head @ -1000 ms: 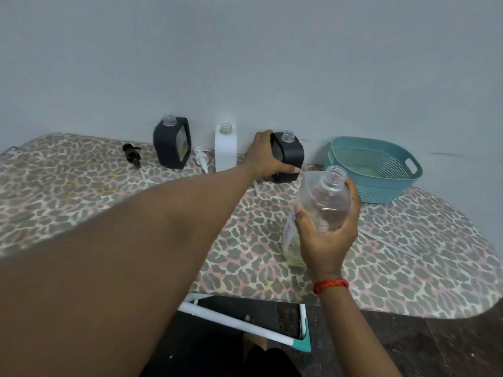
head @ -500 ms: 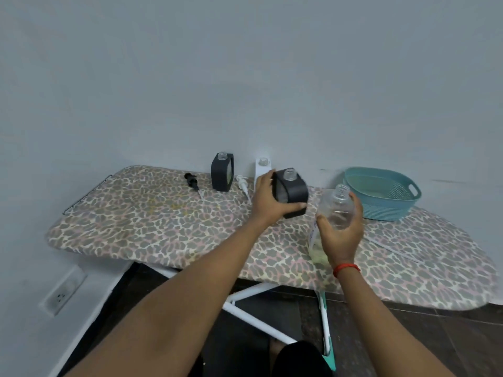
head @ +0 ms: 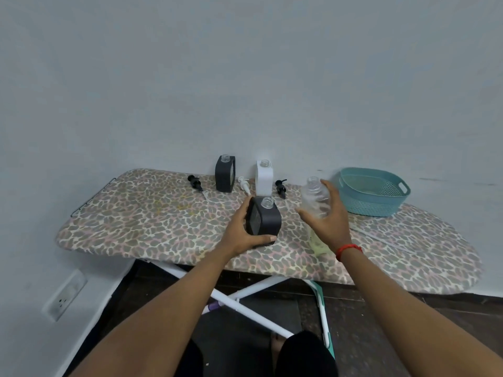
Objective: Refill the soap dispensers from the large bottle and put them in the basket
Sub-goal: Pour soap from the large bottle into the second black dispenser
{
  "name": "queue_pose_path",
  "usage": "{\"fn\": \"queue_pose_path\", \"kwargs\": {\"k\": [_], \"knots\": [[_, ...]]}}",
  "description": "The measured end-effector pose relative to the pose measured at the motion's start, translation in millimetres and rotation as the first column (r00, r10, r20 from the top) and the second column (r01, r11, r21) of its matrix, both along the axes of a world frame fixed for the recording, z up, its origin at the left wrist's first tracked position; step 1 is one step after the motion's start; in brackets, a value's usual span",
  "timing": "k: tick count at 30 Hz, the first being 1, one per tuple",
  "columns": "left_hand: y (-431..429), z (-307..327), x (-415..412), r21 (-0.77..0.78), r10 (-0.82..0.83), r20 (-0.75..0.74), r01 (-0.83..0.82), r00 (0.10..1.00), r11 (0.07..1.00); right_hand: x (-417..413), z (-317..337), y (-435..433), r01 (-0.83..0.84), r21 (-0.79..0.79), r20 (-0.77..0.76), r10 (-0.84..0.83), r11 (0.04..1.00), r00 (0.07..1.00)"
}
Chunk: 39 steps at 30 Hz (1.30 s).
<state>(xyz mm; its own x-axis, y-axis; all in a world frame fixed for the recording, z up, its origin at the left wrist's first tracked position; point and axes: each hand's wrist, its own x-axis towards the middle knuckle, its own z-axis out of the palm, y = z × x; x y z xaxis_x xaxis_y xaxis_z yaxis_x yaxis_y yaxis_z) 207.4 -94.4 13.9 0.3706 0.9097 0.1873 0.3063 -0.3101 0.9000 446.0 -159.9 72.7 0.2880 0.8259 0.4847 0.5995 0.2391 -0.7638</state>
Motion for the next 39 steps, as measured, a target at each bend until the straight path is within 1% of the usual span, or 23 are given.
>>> {"fn": "queue_pose_path", "kwargs": {"k": [4,6,8,10,13,16,21,28,33,39], "knots": [[1.8,-8.1,-1.8,-0.049,0.023,0.042,-0.021,0.999,0.999,6.4,8.9,6.4,-0.035,-0.068,0.143,0.044,0.997,0.989],[2.6,-12.0,-2.6,-0.039,0.035,0.046,-0.033,0.998,0.999,9.7,14.3,9.9,-0.033,-0.103,0.237,0.057,0.994,0.970],[5.2,-14.3,-3.3,0.004,0.039,0.044,-0.040,0.998,0.999,12.5,21.0,13.5,-0.046,-0.144,0.340,0.093,0.988,0.936],[5.7,-14.9,-4.3,0.047,0.035,0.035,-0.036,0.999,0.998,14.6,28.8,16.6,-0.058,-0.193,0.459,0.143,0.979,0.877],[5.6,-16.1,-4.6,0.073,0.036,-0.016,-0.035,0.999,0.997,16.8,38.9,19.5,-0.041,-0.262,0.625,0.202,0.964,0.754],[7.0,-18.2,-4.0,0.077,0.043,-0.047,-0.039,0.998,0.996,17.9,47.4,21.9,-0.004,-0.289,0.724,0.222,0.957,0.654],[9.4,-18.9,-4.0,0.051,0.038,0.028,-0.039,0.999,0.998,16.1,52.6,25.4,0.040,-0.281,0.815,0.216,0.959,0.538],[10.0,-19.8,-4.4,0.025,0.037,0.062,-0.039,0.997,0.999,8.3,47.8,29.8,0.077,-0.300,0.851,0.230,0.951,0.472],[10.3,-20.1,-4.2,0.016,0.037,0.061,-0.038,0.997,0.999,6.2,46.7,31.8,0.097,-0.283,0.881,0.219,0.954,0.419],[9.5,-18.7,-4.1,0.025,0.033,0.056,-0.034,0.998,0.999,1.8,55.9,34.0,0.099,-0.257,0.923,0.213,0.961,0.320]]}}
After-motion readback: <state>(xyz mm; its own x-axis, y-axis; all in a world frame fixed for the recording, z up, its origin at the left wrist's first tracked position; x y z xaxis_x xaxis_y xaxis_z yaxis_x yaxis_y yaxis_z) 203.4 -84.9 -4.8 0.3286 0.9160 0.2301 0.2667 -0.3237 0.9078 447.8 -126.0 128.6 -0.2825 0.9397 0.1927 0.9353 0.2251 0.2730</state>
